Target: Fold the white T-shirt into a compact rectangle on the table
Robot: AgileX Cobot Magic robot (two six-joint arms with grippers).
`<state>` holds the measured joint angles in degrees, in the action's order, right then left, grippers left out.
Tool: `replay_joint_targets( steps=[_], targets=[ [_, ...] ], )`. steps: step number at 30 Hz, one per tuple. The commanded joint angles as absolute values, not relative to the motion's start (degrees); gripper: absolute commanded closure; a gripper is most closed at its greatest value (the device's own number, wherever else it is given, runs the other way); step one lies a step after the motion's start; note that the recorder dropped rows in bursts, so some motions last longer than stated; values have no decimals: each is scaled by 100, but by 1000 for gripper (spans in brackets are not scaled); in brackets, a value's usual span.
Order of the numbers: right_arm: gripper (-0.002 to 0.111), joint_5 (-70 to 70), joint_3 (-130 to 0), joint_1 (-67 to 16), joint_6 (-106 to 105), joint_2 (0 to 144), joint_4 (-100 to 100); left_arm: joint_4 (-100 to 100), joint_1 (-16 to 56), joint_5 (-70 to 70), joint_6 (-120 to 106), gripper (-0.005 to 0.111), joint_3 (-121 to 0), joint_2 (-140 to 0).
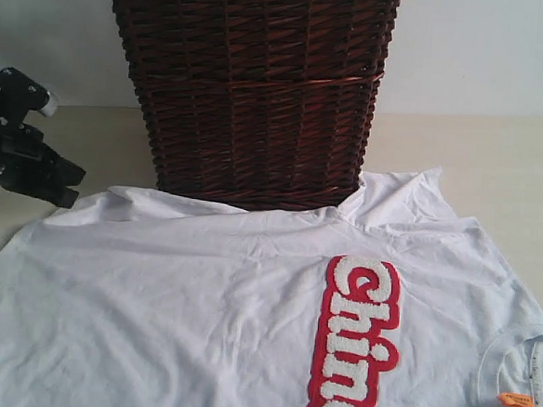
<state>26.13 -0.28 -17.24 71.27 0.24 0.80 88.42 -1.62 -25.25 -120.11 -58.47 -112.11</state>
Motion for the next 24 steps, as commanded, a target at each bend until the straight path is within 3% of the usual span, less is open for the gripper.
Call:
replay_joint_targets(
  steps=[1, 18, 24],
  targets=[
    [108, 2558, -22, -1722, 7101, 0, 38, 8807, -171, -2517, -12018, 107, -6160, -11812],
    [108, 2558, -22, -1722, 7101, 0, 38, 8184, -171, -1806, -11974, 107, -5134, -11762],
    [108, 2558, -22, -1722, 7101, 0, 38, 9433, -171, -1764, -11986, 107, -5450, -11255]
  ],
)
